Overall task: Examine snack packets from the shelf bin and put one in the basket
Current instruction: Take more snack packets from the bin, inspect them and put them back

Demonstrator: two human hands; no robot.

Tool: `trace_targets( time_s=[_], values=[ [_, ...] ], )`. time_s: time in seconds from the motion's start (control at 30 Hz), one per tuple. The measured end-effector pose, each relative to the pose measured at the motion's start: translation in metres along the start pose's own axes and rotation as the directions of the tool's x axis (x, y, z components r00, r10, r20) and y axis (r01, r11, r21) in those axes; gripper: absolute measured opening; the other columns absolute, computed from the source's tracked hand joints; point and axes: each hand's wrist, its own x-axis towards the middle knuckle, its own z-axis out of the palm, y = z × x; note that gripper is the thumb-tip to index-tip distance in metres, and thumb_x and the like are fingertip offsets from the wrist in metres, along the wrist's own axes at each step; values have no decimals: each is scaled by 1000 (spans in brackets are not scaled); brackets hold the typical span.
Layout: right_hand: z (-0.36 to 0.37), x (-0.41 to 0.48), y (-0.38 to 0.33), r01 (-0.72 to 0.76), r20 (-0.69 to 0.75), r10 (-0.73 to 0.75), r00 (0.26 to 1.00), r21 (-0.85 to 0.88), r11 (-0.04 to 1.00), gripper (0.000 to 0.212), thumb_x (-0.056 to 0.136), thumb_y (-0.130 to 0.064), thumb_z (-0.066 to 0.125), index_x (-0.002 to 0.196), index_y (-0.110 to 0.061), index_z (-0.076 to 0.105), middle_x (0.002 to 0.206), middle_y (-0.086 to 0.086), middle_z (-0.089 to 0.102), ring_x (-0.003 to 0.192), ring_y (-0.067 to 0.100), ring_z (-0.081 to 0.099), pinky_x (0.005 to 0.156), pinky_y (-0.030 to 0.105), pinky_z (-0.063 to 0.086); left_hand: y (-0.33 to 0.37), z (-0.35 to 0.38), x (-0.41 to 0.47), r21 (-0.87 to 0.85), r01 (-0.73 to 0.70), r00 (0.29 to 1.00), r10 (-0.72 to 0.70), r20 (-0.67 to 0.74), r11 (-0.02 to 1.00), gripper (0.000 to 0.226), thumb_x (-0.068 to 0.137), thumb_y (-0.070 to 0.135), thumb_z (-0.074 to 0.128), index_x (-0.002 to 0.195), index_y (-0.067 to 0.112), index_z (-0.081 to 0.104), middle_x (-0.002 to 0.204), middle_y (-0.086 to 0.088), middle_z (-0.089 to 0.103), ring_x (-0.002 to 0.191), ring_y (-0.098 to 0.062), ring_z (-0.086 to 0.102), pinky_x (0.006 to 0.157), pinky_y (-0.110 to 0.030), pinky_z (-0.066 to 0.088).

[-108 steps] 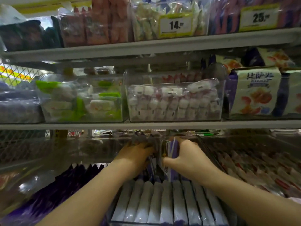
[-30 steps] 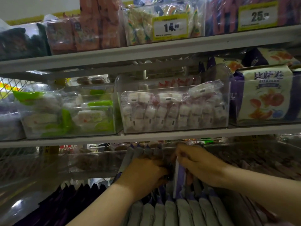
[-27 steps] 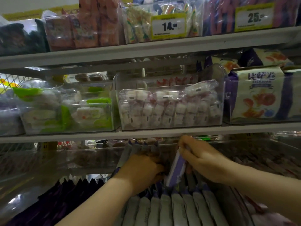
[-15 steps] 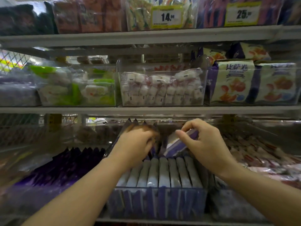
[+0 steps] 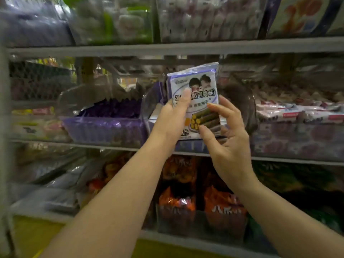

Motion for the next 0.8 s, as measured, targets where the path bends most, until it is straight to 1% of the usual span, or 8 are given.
trace_targets(
  time_s=[0.07, 0.17, 0.23, 0.33, 0.5, 0.63, 0.73, 0.8],
  values=[
    [6, -14, 5, -82, 26, 80, 996, 99, 992, 53, 89, -3, 64, 133, -25, 43, 131, -22, 50, 118, -1, 55, 94, 19, 50, -10, -7, -11, 77, -52, 998, 54, -23, 996, 33, 98, 40, 52, 121, 18, 63, 111, -2, 73, 105, -20, 69, 97, -48, 51],
    [8, -29, 15, -244, 24, 244, 970, 156, 957, 64, 85, -22, 65, 141, -31, 34, 135, -6, 53, 122, 9, 55, 99, 34, 51, -30, -19, -25, 171, -92, 996, 94, -2, 981, 35, 90, 46, 56, 118, 25, 63, 112, 3, 73, 106, -17, 68, 97, -48, 51],
    [5, -32, 23, -369, -1, 376, 927, 187, 910, 64, 82, -39, 67, 139, -31, 40, 130, -3, 60, 119, 12, 58, 99, 42, 50, -45, -26, -33, 236, -90, 996, 86, 25, 968, 43, 88, 50, 58, 121, 23, 61, 114, 3, 72, 108, -15, 67, 98, -47, 50],
    [2, -34, 31, -498, 36, 514, 857, 312, 809, 58, 75, -55, 68, 122, -23, 61, 115, 0, 70, 110, 18, 65, 98, 48, 50, -70, -30, -45, 200, -60, 995, 42, 92, 978, 42, 88, 44, 63, 120, 17, 59, 113, -3, 72, 106, -19, 69, 96, -49, 52],
    [2, -43, 43, -563, 82, 608, 790, 493, 664, 27, 77, -44, 65, 88, -20, 72, 93, 10, 76, 87, 27, 74, 74, 41, 61, -102, -26, -54, 126, 25, 984, -47, 174, 992, 41, 80, 34, 67, 118, 19, 59, 113, -7, 72, 104, -22, 69, 93, -49, 54],
    [3, -48, 52, -559, 81, 627, 775, 550, 621, 27, 77, -37, 65, 92, -15, 71, 91, 12, 76, 86, 28, 74, 70, 38, 60, -113, -25, -52, 140, 5, 994, -21, 109, 990, 30, 85, 35, 68, 112, 23, 63, 109, -4, 73, 102, -21, 70, 90, -47, 56],
    [3, -52, 56, -552, 115, 590, 799, 530, 644, 22, 78, -37, 65, 90, -20, 74, 92, 11, 76, 88, 27, 73, 71, 37, 59, -113, -26, -52, 71, -18, 999, 14, 48, 997, 28, 87, 37, 63, 110, 21, 67, 107, -4, 74, 101, -20, 70, 87, -39, 58],
    [4, -53, 57, -542, 130, 573, 809, 543, 641, 19, 78, -35, 66, 88, -22, 75, 91, 10, 76, 86, 25, 74, 69, 34, 58, -111, -27, -52, 22, -26, 999, 25, 42, 999, 25, 89, 32, 63, 109, 18, 69, 107, -7, 74, 103, -24, 70, 89, -41, 56]
  ],
)
